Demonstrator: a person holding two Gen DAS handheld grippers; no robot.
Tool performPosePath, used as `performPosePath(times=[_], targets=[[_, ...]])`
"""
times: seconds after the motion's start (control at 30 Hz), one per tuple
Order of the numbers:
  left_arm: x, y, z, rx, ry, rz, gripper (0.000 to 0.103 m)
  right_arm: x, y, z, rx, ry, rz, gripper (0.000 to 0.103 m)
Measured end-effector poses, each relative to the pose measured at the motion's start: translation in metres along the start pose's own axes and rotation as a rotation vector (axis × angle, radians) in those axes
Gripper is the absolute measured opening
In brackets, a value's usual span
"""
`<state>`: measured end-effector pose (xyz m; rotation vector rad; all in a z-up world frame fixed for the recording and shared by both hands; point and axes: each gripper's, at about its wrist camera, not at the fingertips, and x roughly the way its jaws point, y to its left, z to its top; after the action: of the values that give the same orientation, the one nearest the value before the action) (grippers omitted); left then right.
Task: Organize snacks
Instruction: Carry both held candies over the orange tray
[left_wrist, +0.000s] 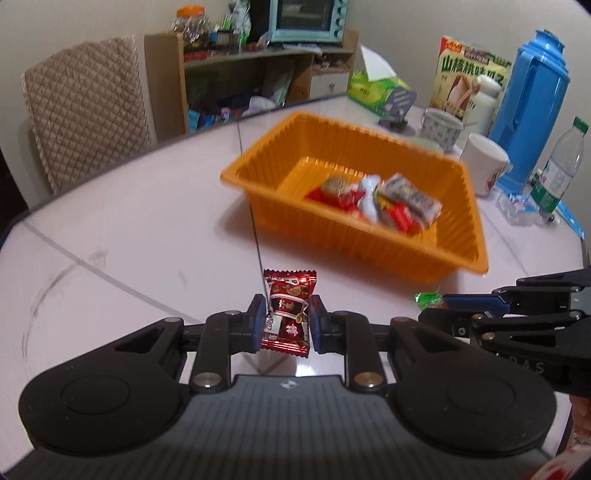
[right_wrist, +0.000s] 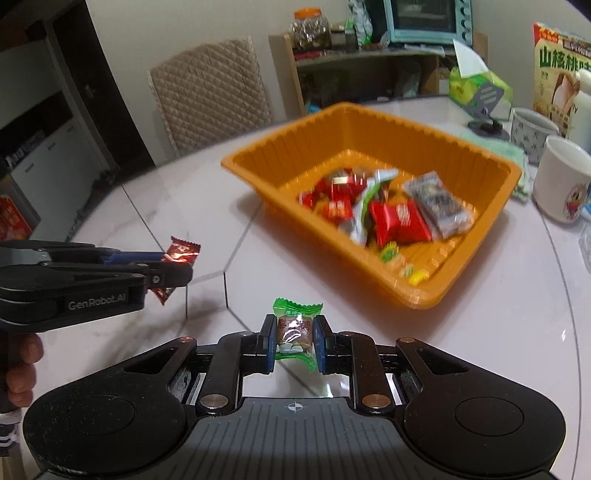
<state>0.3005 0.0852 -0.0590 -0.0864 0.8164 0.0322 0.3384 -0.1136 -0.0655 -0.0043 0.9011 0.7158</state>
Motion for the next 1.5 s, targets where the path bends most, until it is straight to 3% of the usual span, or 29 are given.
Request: performPosePath(times=[0.37, 0.77, 1.03, 1.5], targets=[[0.016, -0.008, 0.062, 0.043, -0.093, -0.015, 0.022, -0.010, -0.039, 0.064, 0.065, -0.145, 0.007, 0.021], [0.068, -0.017, 0.120, 0.072, -0.097, -0.033, 0.022, 0.030, -0.079, 0.121, 0.088, -0.201, 0.015, 0.021], [0.103, -0.024, 0.142, 0.097, -0.077, -0.026, 0.022, 0.058, -0.101, 0.142, 0.119, -0.185, 0.018, 0.021], [0.139, -0.033, 0.154, 0.119, -0.050, -0.028, 0.022, 0.069, -0.117, 0.145, 0.155, -0.172, 0.003, 0.021]])
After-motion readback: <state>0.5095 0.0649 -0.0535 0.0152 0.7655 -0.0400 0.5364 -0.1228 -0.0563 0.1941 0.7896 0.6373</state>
